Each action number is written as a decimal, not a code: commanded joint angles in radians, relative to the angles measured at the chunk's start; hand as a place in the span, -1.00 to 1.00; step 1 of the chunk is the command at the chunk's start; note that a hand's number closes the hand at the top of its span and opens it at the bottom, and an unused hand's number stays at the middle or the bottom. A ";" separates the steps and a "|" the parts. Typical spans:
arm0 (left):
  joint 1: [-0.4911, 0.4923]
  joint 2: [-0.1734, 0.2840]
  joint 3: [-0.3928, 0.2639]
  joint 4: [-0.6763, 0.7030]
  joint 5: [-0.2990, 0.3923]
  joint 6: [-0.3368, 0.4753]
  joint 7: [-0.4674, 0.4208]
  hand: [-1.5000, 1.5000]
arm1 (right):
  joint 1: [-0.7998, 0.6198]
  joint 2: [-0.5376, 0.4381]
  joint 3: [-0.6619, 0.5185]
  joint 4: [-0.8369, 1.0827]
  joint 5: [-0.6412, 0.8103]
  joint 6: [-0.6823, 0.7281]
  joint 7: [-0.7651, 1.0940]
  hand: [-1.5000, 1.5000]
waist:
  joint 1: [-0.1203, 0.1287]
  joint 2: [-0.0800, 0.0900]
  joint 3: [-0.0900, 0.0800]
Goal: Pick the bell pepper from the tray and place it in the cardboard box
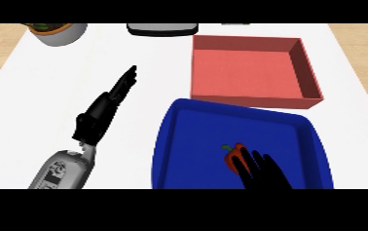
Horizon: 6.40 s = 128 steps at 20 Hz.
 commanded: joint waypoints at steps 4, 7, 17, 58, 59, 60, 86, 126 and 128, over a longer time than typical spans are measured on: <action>0.039 -0.002 0.031 -0.065 -0.031 -0.028 0.014 0.00 | -0.094 0.172 0.005 0.195 0.035 0.056 0.036 -1.00 | 0.007 0.000 0.001; -0.011 -0.052 0.048 0.056 -0.054 -0.042 -0.024 0.00 | -0.084 0.181 -0.032 0.235 0.032 0.045 0.001 -1.00 | 0.000 0.000 0.001; 0.075 -0.049 0.089 -0.063 -0.089 -0.100 0.013 0.00 | -0.088 0.167 -0.157 0.317 0.026 0.010 -0.161 -1.00 | 0.002 -0.001 0.001; 0.114 -0.144 0.176 -0.086 -0.162 -0.210 0.000 0.00 | -0.184 0.317 -0.283 0.848 0.218 -0.121 -0.387 1.00 | 0.008 0.000 0.001; 0.097 -0.149 0.187 -0.067 -0.161 -0.209 -0.003 0.00 | -0.152 0.316 -0.255 0.759 0.239 -0.080 -0.355 1.00 | 0.004 0.000 0.001; 0.037 -0.162 0.195 -0.047 -0.173 -0.187 0.025 0.00 | -0.134 0.317 -0.239 0.748 0.256 -0.090 -0.348 1.00 | 0.001 0.000 0.001; 0.019 -0.158 0.224 -0.019 -0.181 -0.215 0.016 0.00 | -0.185 0.408 -0.132 -0.013 0.321 0.198 -0.248 1.00 | -0.005 -0.003 0.001; 0.030 -0.201 0.197 -0.036 -0.225 -0.214 0.029 0.00 | -0.959 0.315 -0.862 0.837 0.089 -0.010 -0.332 1.00 | 0.015 0.004 0.001; -0.006 -0.181 0.237 -0.018 -0.198 -0.231 0.028 0.00 | -0.932 0.347 -0.817 0.858 0.121 -0.035 -0.322 1.00 | 0.010 0.003 0.001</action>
